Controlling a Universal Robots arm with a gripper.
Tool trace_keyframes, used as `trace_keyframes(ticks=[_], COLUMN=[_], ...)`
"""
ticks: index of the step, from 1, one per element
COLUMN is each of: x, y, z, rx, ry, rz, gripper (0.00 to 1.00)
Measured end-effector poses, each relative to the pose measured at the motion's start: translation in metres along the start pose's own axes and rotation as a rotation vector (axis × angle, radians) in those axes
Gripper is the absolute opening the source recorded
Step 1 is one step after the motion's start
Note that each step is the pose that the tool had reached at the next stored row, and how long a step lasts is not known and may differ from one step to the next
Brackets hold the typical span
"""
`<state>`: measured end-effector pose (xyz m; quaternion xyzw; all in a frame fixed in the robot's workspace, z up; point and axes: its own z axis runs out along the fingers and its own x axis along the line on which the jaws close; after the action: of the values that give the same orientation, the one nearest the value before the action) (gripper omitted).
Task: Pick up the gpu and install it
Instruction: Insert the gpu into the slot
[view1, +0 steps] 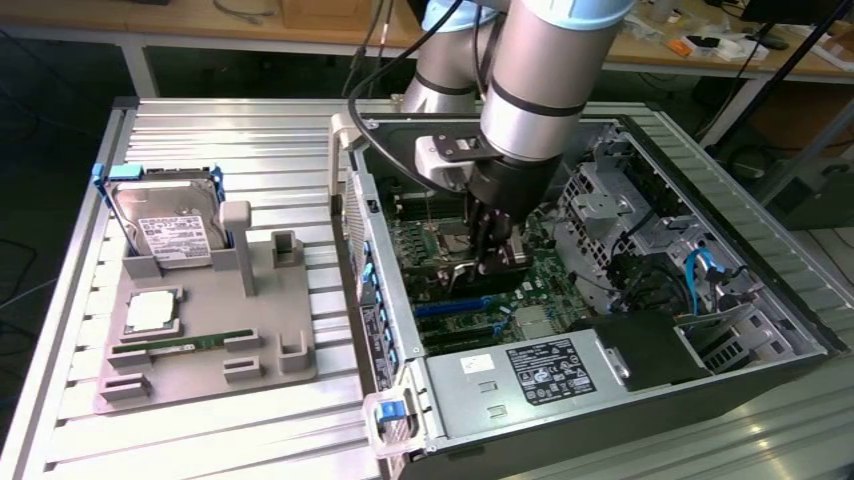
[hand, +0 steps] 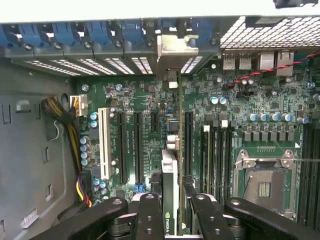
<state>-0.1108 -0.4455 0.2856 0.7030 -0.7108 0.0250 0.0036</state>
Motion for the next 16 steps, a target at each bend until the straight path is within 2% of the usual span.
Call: trace_keyframes(ticks=[4, 16], x=[-0.0001, -0.0005], y=[0.0038, 0.0080], z=[0.0024, 0.0072], rx=[0.0001, 0.0001], ry=[0.0004, 0.0003], rz=[0.000, -0.003], gripper=[0.27, 0.27])
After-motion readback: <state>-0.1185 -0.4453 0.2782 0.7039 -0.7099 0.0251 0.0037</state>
